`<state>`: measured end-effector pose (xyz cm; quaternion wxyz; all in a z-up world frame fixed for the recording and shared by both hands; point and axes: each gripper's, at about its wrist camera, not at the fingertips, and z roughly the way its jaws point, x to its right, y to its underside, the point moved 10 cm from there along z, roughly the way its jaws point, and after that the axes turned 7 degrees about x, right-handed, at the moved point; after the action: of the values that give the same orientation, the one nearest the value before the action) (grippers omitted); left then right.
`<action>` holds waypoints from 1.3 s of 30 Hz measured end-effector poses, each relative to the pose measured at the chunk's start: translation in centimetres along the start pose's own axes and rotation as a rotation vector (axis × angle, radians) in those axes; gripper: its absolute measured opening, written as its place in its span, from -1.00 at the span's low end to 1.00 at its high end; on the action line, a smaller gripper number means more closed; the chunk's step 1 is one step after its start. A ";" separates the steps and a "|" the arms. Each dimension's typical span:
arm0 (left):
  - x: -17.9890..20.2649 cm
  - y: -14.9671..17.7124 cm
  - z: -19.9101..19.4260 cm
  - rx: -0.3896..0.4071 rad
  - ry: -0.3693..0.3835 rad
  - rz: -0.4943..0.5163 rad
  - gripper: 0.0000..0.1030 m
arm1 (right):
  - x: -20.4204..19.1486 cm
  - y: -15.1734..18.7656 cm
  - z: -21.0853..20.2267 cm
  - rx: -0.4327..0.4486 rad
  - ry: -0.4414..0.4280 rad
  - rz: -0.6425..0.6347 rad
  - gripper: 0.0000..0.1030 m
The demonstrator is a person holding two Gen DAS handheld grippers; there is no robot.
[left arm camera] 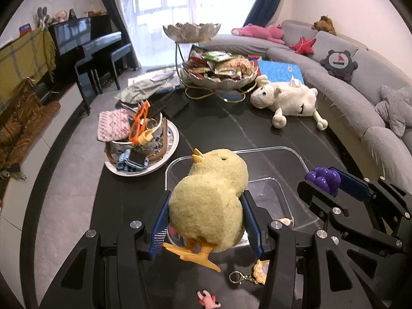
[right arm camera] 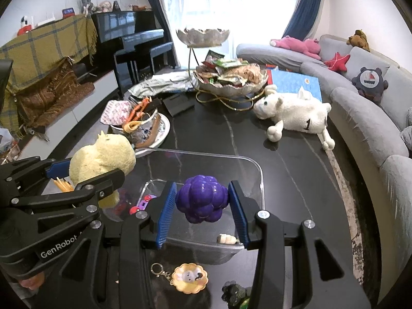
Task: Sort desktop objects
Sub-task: 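Open the left tool to drop the chick into the box while the right tool releases the purple ball, then withdraw both open tools from the clear box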
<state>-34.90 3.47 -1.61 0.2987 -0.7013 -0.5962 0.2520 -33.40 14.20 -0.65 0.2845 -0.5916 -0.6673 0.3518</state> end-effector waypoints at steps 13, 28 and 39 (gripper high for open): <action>0.4 1.6 5.6 -0.106 0.009 0.004 -0.07 | 1.5 2.4 5.3 -0.119 0.012 0.015 -0.23; -0.3 2.9 6.6 -0.216 0.022 -0.040 0.04 | 2.3 3.2 5.9 -0.152 0.008 0.075 0.02; -0.3 3.4 3.0 -0.156 -0.025 0.019 0.04 | 1.4 3.0 2.5 -0.098 0.008 0.056 0.02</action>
<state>-34.76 3.19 -6.10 0.2333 -0.7247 -0.6111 0.2165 -33.82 15.40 -4.55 0.2478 -0.6247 -0.6659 0.3239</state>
